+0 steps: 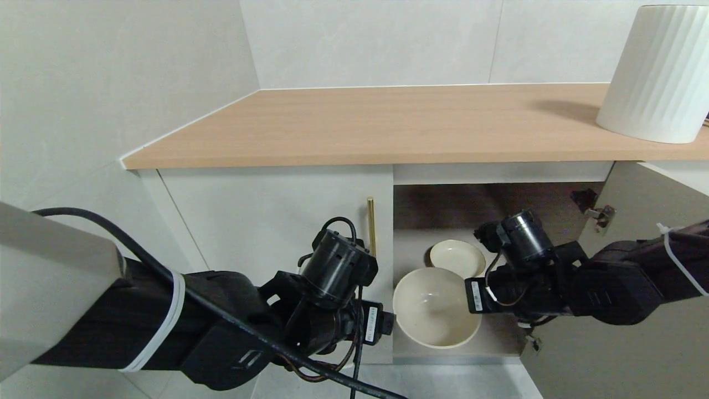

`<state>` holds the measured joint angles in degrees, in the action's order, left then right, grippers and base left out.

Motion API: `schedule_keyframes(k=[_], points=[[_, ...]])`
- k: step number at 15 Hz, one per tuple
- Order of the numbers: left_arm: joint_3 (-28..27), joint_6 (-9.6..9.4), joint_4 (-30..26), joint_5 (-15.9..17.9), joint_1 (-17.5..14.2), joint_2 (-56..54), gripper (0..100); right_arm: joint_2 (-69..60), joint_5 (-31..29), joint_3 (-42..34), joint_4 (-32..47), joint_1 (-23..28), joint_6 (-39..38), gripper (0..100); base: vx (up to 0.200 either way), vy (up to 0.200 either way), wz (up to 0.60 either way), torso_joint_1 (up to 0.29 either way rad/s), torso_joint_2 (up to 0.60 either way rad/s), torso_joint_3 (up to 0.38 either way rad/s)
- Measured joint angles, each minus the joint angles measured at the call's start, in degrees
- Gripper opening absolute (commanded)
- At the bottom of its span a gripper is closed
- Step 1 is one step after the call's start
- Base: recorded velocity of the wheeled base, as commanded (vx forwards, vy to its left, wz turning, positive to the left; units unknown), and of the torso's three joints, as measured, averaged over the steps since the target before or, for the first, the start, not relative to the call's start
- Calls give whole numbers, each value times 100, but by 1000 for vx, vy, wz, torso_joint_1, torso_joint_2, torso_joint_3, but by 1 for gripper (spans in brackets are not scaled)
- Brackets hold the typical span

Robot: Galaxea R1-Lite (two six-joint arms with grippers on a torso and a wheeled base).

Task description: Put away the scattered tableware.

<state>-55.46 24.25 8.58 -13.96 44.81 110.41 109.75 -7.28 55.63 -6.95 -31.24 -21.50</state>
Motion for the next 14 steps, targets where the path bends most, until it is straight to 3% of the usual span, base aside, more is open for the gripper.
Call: schedule_keyframes(k=[4, 9, 14], points=[[-16, -2, 1, -5, -5, -22, 100, 419, -110, 525, -244, 647, -494, 0, 0, 0, 0, 0, 0, 0], [-27, -2, 0, -5, -24, -27, 100, 1219, -464, 1143, -936, 1063, -1237, 0, 0, 0, 0, 0, 0, 0], [-27, -2, 0, -7, -35, -27, 100, 1862, -594, 1771, -1024, 1341, -1659, 0, 0, 0, 0, 0, 0, 0]])
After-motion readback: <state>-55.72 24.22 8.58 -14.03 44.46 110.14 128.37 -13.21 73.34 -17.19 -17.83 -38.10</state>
